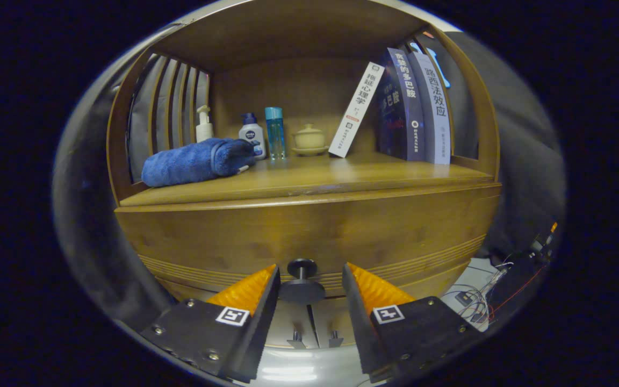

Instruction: Pull open the drawer, take out the items inside it, and place them on the countertop above the cabinet.

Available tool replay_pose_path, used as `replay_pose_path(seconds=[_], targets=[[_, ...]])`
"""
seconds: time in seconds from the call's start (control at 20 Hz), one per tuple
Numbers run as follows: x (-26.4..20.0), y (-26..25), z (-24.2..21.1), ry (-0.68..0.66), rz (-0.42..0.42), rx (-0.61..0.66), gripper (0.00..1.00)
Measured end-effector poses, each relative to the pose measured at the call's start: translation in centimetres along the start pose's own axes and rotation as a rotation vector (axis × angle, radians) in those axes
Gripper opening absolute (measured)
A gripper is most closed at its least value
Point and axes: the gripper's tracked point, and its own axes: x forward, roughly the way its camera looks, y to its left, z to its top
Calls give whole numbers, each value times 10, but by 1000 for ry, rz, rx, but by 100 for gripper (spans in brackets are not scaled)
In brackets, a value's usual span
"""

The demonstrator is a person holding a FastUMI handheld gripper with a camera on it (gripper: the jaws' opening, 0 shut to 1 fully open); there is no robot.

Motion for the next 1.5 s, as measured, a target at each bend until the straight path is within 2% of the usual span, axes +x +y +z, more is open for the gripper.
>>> replay_pose_path(seconds=[0.05, 0.1, 0.25, 0.3, 0.35, 0.4, 0.6, 0.9, 1.15, 1.35, 1.4, 1.5], targets=[[5, 3, -1, 3, 18, -10, 69], [8, 3, 2, 3, 18, -21, 44], [1, 3, 1, 14, 40, -34, 44], [1, 4, 0, 16, 45, -25, 38], [0, 4, 0, 21, 42, -26, 38], [0, 3, -1, 30, 35, -29, 31], [-18, 1, -8, 59, 10, -32, 32], [-81, -6, -26, 46, -53, 24, 32], [-124, -7, -41, 58, -78, 7, 31], [-151, -12, -60, 90, -97, 15, 32], [-150, -9, -55, 54, -100, 34, 31], [-152, -10, -55, 74, -106, 18, 32]])
